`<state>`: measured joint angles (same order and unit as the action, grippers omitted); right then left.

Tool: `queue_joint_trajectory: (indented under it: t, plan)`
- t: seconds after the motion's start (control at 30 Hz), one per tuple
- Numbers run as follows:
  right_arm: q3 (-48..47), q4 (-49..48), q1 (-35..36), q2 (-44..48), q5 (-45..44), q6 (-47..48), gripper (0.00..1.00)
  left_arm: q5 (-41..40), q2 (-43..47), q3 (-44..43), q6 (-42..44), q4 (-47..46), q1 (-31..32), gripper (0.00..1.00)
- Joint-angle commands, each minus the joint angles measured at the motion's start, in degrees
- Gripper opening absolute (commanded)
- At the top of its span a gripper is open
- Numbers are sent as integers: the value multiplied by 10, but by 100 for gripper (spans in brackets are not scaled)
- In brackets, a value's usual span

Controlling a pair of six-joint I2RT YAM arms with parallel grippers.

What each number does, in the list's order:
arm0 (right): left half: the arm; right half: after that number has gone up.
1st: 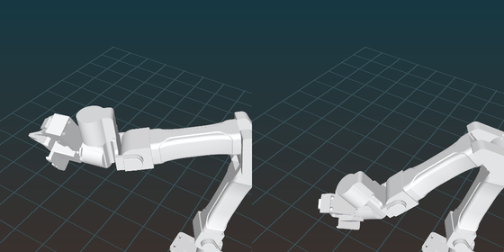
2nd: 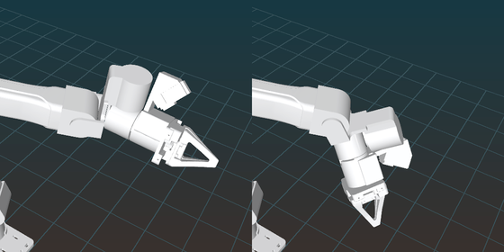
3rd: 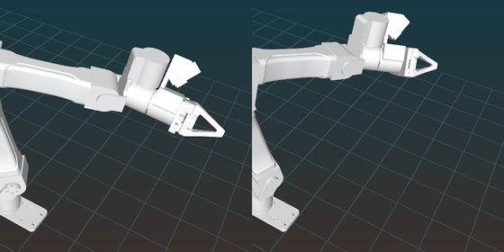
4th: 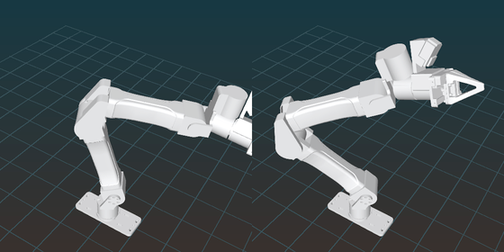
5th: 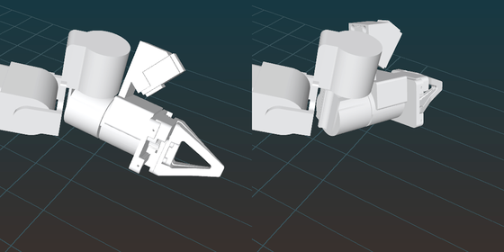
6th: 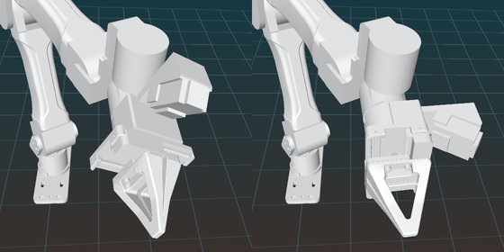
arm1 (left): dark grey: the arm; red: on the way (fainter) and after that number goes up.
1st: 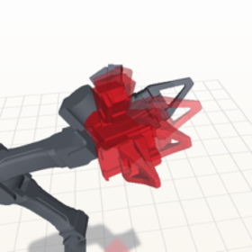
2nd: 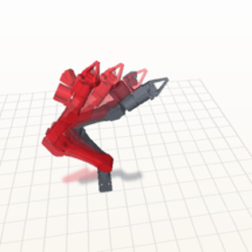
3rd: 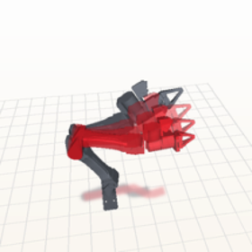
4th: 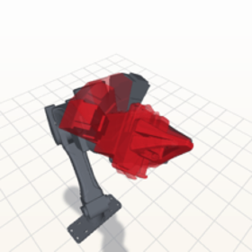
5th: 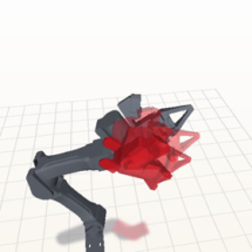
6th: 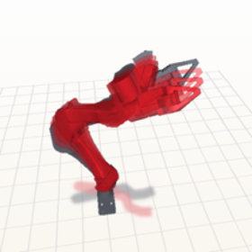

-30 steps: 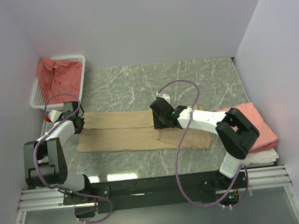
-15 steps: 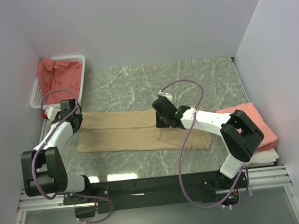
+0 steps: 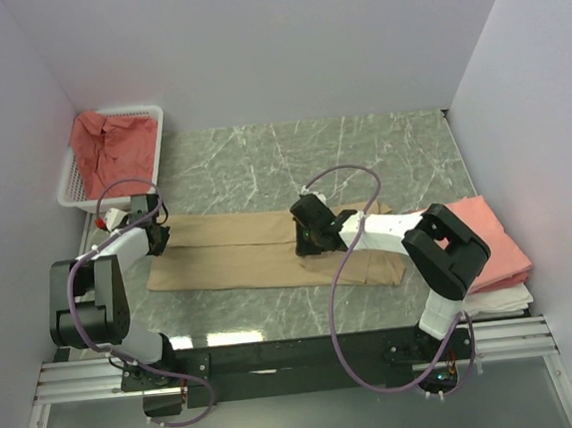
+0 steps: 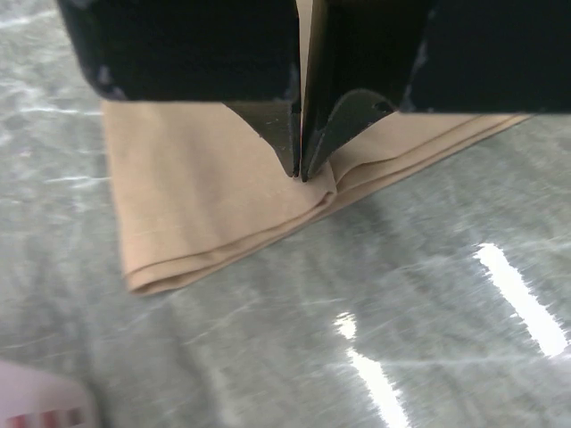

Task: Fold and stack the t-shirts
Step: Fold the tshirt

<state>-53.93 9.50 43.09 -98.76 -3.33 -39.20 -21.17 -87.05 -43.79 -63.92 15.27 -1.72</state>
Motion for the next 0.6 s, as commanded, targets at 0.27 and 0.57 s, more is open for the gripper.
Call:
queue_joint_trajectory:
  t: [0.27, 0.57]
  plan:
    - [-11, 30, -38, 131, -11, -3, 29, 4, 71, 5, 42, -40, 4, 27]
    - [58, 84, -98, 247, -36, -22, 63, -18, 123, 13, 52, -15, 163, 30]
